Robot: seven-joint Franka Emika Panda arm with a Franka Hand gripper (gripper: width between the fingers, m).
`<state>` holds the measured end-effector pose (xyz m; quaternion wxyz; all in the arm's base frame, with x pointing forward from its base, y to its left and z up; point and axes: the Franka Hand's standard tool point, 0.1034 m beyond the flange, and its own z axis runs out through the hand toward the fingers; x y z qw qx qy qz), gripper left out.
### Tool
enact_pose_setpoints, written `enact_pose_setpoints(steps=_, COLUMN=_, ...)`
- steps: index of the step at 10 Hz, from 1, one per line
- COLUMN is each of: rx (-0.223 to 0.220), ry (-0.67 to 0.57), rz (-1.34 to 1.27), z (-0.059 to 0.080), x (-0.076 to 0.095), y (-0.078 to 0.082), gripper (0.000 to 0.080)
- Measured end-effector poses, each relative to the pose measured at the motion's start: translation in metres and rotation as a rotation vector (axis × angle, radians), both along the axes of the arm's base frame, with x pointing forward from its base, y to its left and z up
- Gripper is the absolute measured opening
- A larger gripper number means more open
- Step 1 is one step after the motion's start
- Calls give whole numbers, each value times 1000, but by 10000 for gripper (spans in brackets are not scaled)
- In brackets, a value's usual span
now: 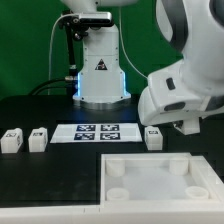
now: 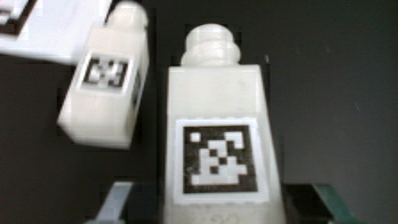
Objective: Assemble one leg
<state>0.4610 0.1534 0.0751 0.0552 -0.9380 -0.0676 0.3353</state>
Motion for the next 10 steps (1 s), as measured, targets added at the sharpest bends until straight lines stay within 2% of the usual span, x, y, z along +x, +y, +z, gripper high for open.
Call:
enact_pose_setpoints(steps=1, rx=18, ry=-121, rz=-1, z=24, x=24, y=-5, gripper=292)
enact_pose_setpoints(steps=2, rx=18, ry=-174, rz=-7, z=44, x=34, y=-8, gripper=292)
enact_pose_setpoints(steps=3, rx=26, ry=-283, rz=-21, z=59, x=55, y=-4, gripper=292)
enact_pose_setpoints(steps=4, rx=25, ry=-368, rz=-25, z=71, x=59, y=0, gripper=292)
enact_pose_setpoints(steps=6, rx=39, ry=-596, rz=-50, z=70, x=64, y=-2, gripper=292)
enact_pose_setpoints(steps=7, rx=42, ry=-658, rz=-57, z=69, x=63, y=-4, gripper=292)
enact_pose_setpoints(steps=8, rx=59, ry=-755, rz=-43, z=72, x=70, y=-7, gripper=292)
enact_pose_setpoints(steps=9, rx=69, ry=-801, rz=-10, z=86, x=86, y=-20, gripper=292)
enact_pose_setpoints(steps=10, rx=80, ry=-906, rz=-9, z=104, x=115, y=-31, gripper=292)
